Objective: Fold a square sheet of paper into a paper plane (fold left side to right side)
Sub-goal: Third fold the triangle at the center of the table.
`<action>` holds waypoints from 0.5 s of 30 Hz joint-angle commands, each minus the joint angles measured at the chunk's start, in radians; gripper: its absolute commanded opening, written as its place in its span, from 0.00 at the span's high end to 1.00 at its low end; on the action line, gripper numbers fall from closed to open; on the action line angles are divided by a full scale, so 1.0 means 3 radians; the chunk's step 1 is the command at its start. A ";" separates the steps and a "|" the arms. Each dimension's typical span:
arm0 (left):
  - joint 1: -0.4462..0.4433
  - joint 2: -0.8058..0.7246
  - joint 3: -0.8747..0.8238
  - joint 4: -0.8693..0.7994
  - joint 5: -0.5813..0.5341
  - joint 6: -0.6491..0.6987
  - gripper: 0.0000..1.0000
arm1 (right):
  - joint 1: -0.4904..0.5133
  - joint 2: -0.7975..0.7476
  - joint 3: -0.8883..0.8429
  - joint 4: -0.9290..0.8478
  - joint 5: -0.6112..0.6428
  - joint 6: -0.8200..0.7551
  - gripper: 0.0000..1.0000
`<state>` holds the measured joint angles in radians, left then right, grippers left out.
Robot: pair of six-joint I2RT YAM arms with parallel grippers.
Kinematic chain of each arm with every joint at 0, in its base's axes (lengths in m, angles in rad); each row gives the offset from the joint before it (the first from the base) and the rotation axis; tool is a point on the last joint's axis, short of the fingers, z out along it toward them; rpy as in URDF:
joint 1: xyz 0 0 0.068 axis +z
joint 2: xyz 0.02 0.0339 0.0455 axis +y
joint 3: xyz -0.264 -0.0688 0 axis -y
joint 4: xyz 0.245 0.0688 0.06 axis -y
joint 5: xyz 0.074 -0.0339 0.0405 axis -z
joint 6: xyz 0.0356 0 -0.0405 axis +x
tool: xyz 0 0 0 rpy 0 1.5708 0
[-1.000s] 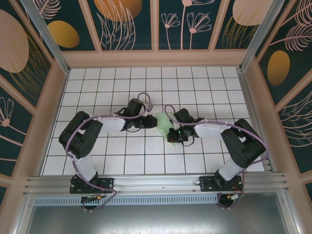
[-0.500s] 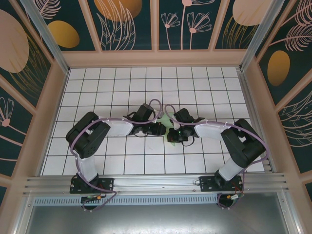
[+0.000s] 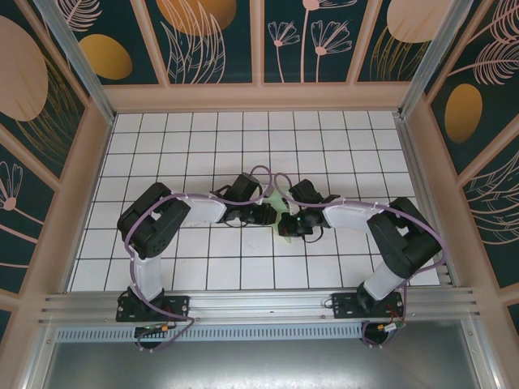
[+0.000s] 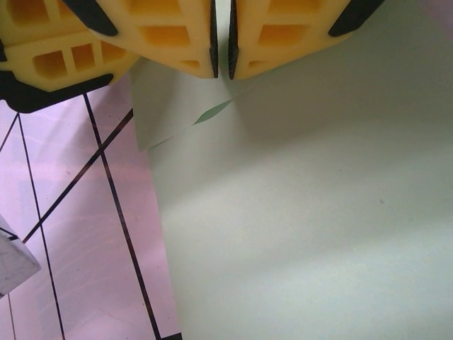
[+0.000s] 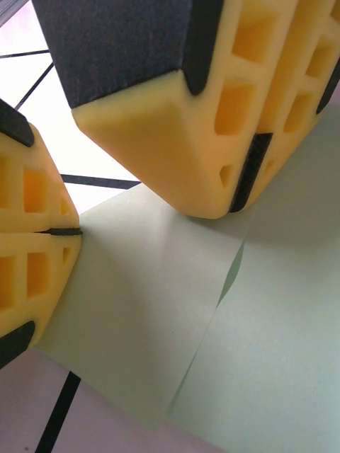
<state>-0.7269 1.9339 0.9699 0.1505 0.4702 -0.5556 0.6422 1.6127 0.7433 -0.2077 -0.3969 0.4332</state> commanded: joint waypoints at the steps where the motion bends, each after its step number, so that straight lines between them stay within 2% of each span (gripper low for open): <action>1: 0.0015 0.0190 -0.0054 -0.0306 -0.0423 0.0134 0.83 | -0.0029 0.0014 0.0023 -0.0282 0.0184 0.0034 1.00; 15: 0.0018 0.0354 -0.0047 -0.0415 -0.0662 0.0198 0.85 | 0.0000 -0.0161 -0.0007 -0.0609 0.0177 0.0001 1.00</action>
<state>-0.7326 1.9388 0.9813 0.1284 0.4458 -0.5423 0.6422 1.5860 0.7456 -0.2832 -0.3664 0.4324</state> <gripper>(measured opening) 0.151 0.062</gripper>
